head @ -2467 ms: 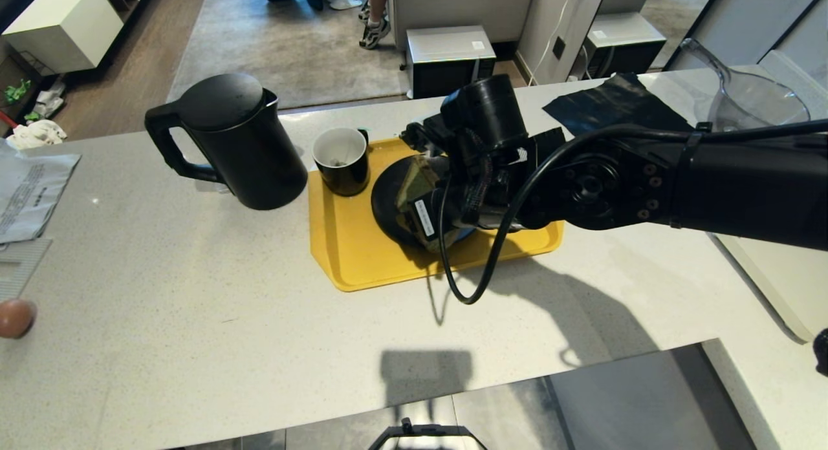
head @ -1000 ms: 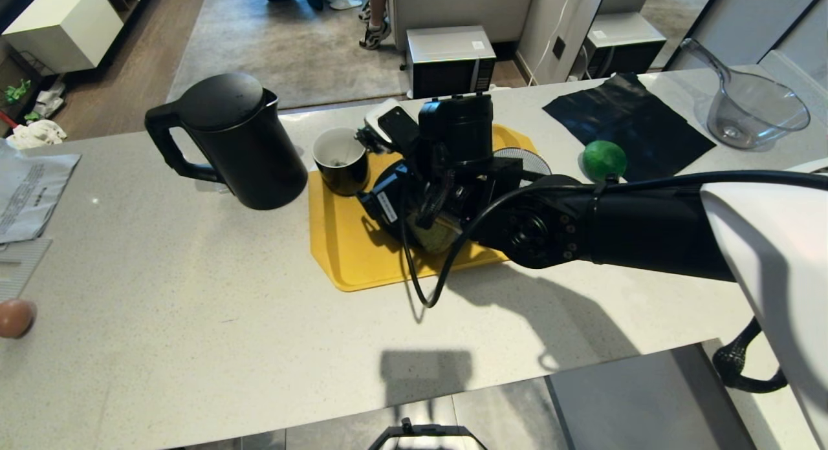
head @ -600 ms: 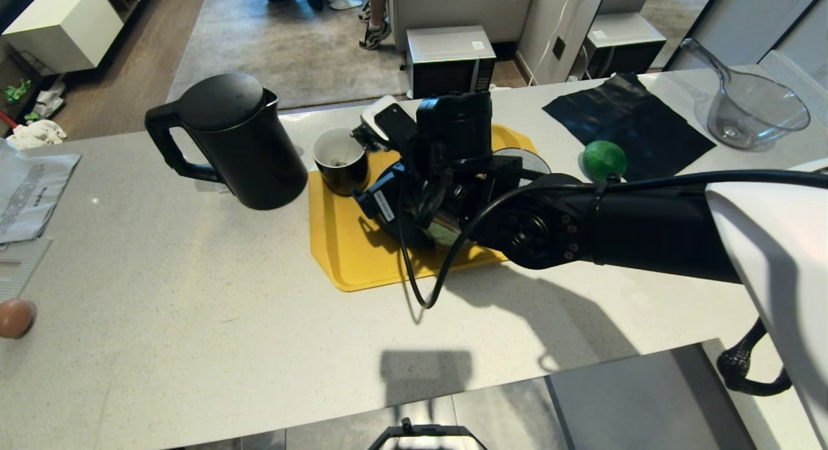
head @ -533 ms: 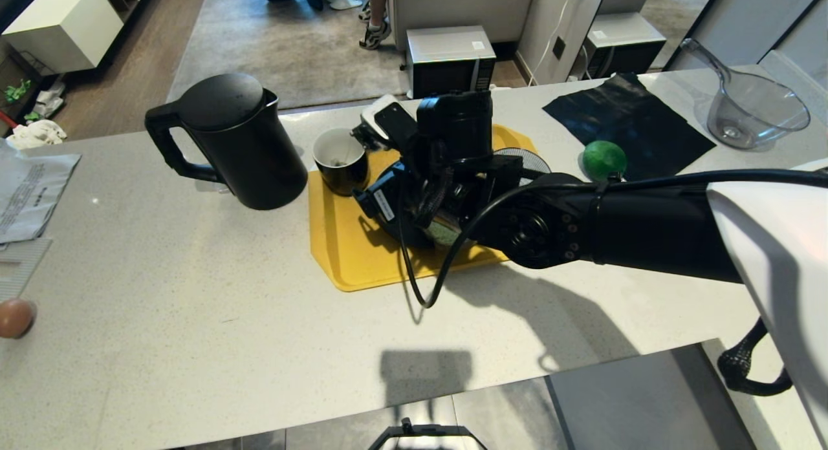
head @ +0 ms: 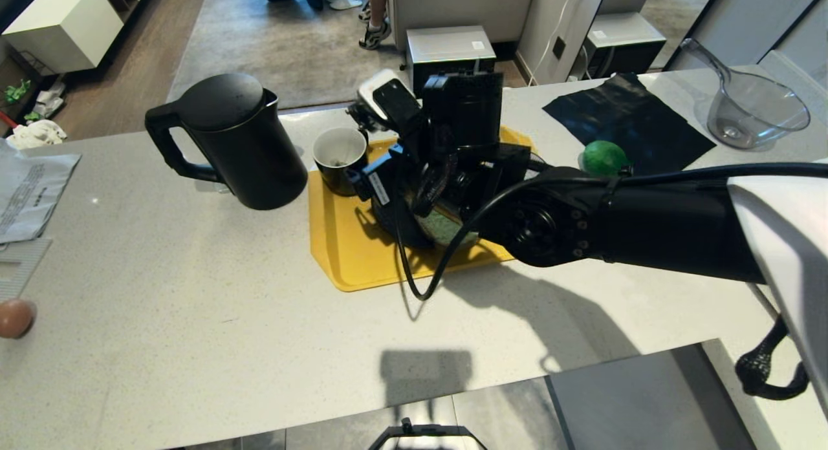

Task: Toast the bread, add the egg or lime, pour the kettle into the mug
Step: Put the baked bread on a plate, then pick up the egg

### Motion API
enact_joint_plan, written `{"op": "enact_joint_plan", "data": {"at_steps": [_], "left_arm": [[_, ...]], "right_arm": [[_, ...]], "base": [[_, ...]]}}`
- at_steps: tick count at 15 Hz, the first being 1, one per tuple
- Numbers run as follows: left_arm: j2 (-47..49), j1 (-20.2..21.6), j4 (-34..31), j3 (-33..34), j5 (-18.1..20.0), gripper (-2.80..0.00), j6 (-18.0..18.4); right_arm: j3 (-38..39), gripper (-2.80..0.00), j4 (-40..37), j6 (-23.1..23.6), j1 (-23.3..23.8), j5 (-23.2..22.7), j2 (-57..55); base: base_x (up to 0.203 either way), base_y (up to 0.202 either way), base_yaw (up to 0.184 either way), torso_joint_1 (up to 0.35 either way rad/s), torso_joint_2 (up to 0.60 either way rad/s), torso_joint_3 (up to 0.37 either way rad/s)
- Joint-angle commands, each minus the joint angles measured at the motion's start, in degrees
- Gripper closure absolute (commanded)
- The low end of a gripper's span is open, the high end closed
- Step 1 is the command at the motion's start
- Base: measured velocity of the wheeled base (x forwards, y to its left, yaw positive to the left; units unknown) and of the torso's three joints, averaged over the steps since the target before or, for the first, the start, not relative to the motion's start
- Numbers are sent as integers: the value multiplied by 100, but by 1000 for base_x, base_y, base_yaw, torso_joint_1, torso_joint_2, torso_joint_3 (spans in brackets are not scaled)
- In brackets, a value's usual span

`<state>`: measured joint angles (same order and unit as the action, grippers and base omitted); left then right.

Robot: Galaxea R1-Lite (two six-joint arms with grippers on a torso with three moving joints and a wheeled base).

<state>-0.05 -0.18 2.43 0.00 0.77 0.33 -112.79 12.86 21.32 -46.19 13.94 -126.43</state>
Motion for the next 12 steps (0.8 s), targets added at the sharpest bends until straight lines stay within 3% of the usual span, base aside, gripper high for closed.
{"op": "enact_joint_plan", "data": {"at_steps": [1,4,5,12], "left_arm": [[-13,1,4,97,2,0,2],[-13,1,4,97,2,0,2],[-13,1,4,97,2,0,2],[-13,1,4,97,2,0,2]], "right_arm": [[61,-280,6,5,-17,162,444],[160,-280,19,-13,-16,245,953],[208,0,11,-8,-20,252,1101],[730,0,-19,120,2,537,2225]], "base": [[0,0,0,0,0,0],[0,0,0,0,0,0],[0,0,0,0,0,0],[0,0,0,0,0,0]]}}
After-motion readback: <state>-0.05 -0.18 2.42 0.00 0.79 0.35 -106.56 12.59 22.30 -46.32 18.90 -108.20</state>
